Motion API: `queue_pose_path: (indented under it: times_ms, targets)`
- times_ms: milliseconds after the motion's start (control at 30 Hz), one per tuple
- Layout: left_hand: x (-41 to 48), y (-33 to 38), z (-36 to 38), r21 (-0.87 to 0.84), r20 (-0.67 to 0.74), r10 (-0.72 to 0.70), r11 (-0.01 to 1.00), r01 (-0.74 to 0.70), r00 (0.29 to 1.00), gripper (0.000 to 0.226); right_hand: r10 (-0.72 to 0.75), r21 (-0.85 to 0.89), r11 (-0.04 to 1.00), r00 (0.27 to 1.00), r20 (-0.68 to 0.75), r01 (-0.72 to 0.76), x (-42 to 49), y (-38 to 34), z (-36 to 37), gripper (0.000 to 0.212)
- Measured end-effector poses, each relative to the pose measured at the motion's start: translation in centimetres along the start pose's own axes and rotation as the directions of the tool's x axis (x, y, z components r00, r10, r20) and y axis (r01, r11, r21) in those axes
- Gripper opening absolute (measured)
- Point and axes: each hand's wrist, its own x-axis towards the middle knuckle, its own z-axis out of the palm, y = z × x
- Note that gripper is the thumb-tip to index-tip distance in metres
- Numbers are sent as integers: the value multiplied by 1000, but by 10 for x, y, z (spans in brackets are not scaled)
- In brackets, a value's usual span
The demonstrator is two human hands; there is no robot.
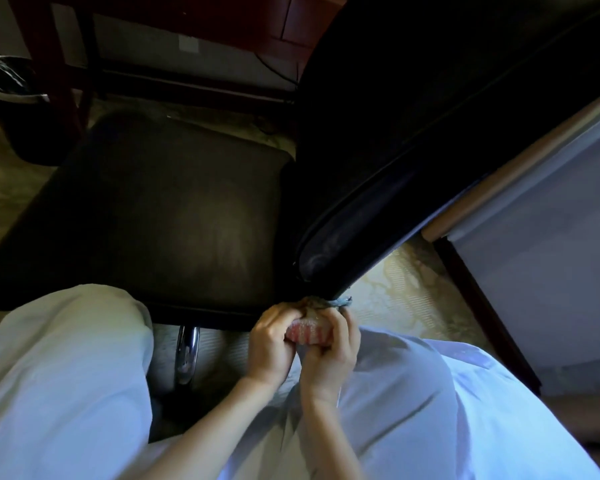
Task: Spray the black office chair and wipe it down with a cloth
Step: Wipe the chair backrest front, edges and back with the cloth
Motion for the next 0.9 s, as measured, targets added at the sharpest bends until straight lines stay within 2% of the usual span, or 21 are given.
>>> queue_pose_path:
  times_ms: [100, 167, 300, 400, 467, 500, 567, 667, 767, 900]
  targets:
    - [-6, -9, 4, -17, 30, -43, 999, 44, 999, 22, 47, -13, 999, 997, 66, -46, -5, 3, 0, 67]
    - [-6, -10, 5, -31, 51, -73, 997, 74, 996, 20, 73, -14, 997, 993, 90, -72, -4, 2, 2, 65]
    - [-14, -13, 4, -43, 93, -151, 987, 156, 984, 33, 69, -90, 994, 983, 167, -55, -4, 0, -5, 57]
    - [-13, 1, -7, -103, 54, -133, 985, 138, 990, 37, 38, -141, 990, 969, 243, -4, -2, -16, -21, 56]
    - [-3, 26, -17, -180, -26, -69, 982, 63, 997, 34, -53, -42, 997, 992, 112, 58, 8, -41, -34, 35]
    - [5, 41, -21, -213, -73, -33, 977, 16, 997, 34, -93, 18, 996, 995, 27, 92, 18, -56, -41, 32]
    - [26, 75, -31, -258, -142, 41, 963, -77, 989, 37, -187, 85, 978, 980, -62, 192, 43, -84, -57, 37]
    - [57, 127, -58, -315, -162, 206, 916, -248, 965, 49, -314, 87, 939, 934, -171, 332, 84, -128, -91, 56]
    - [99, 168, -89, -369, -148, 399, 827, -425, 905, 42, -454, -10, 886, 862, -223, 464, 119, -171, -128, 54]
    - [144, 188, -107, -348, -118, 575, 739, -577, 809, 24, -582, -115, 813, 801, -144, 570, 152, -190, -156, 52]
